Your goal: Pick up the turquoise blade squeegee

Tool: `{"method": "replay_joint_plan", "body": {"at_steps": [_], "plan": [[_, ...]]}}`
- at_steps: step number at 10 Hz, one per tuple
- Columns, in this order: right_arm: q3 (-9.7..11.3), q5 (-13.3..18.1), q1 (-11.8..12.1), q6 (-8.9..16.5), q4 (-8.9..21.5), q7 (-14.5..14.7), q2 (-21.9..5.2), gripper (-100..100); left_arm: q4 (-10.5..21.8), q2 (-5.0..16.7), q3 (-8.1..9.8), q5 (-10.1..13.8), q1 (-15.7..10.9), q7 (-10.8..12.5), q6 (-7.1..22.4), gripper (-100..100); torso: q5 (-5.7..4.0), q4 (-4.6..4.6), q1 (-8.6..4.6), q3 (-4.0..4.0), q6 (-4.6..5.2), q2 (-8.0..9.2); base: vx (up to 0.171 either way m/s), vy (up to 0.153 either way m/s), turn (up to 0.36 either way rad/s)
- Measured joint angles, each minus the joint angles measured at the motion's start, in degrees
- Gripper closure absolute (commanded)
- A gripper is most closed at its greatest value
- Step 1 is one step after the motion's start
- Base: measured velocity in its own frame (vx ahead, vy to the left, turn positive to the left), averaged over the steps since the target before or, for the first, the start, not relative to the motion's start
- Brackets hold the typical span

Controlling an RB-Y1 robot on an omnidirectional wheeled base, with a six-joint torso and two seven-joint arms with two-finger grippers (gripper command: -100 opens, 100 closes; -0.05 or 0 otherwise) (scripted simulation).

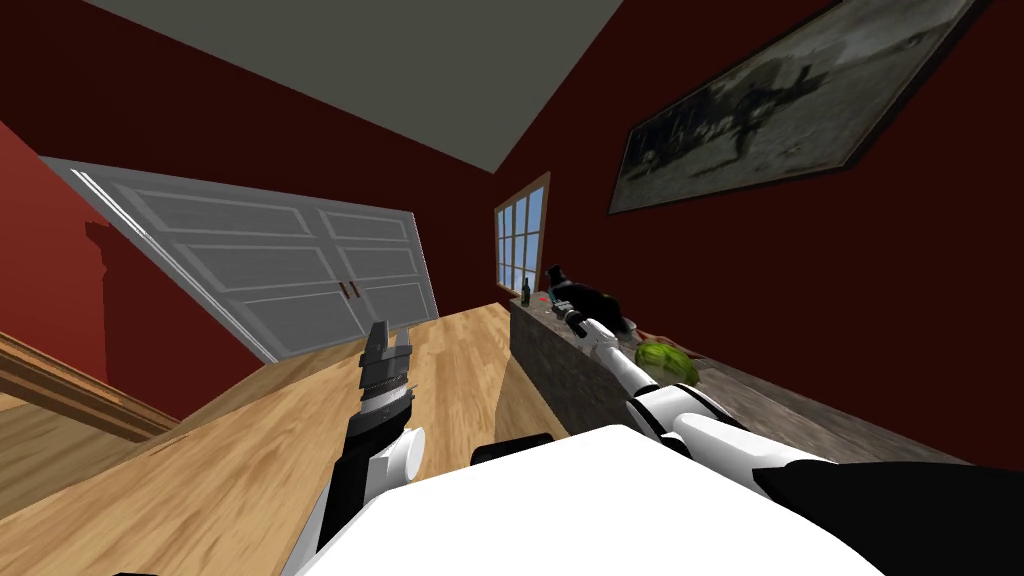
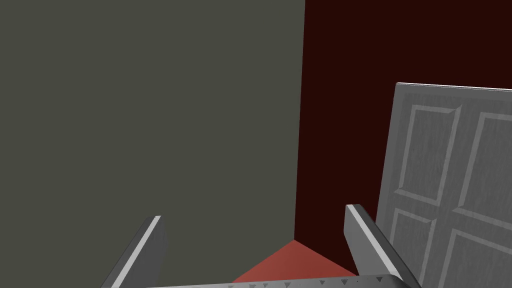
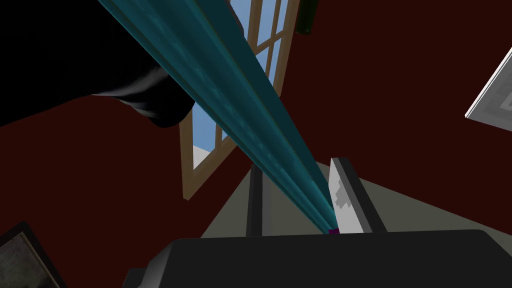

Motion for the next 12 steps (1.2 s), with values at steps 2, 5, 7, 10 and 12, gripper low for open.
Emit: {"method": "replay_joint_plan", "body": {"at_steps": [2,5,7,10,12], "plan": [[-0.69,0.57,1.74,-2.36,0.21,-0.95,0.40,100,0.00,0.00,0.00,0.00,-0.01,0.00,0.00,0,-0.26,-0.40,-0.53,-0.48,0.11,-0.56,0.092,0.018,-0.083],[-1.25,1.36,3.77,-5.09,0.56,-1.99,0.62,100,0.00,0.00,0.00,0.00,-0.01,0.00,0.00,0,-0.67,-0.94,-1.10,-0.96,0.24,-0.98,0.074,0.017,-0.090],[-2.29,1.99,4.98,-7.92,1.56,-2.43,1.01,100,0.00,0.00,0.00,0.00,0.00,0.00,0.00,0,-0.95,-1.35,-1.53,-1.32,0.47,-1.33,0.117,0.029,-0.130],[-2.86,2.82,7.39,-10.82,1.71,-3.70,1.25,100,0.00,0.00,0.00,0.00,-0.01,0.00,0.00,0,-1.41,-1.92,-2.28,-1.80,0.65,-1.74,0.069,0.012,-0.094],[-3.32,3.15,8.35,-12.78,1.93,-4.25,1.12,0,0.00,0.00,0.00,0.00,-0.01,0.00,0.00,0,-1.65,-2.17,-2.73,-1.98,0.79,-1.83,0.017,0.012,-0.019]]}}
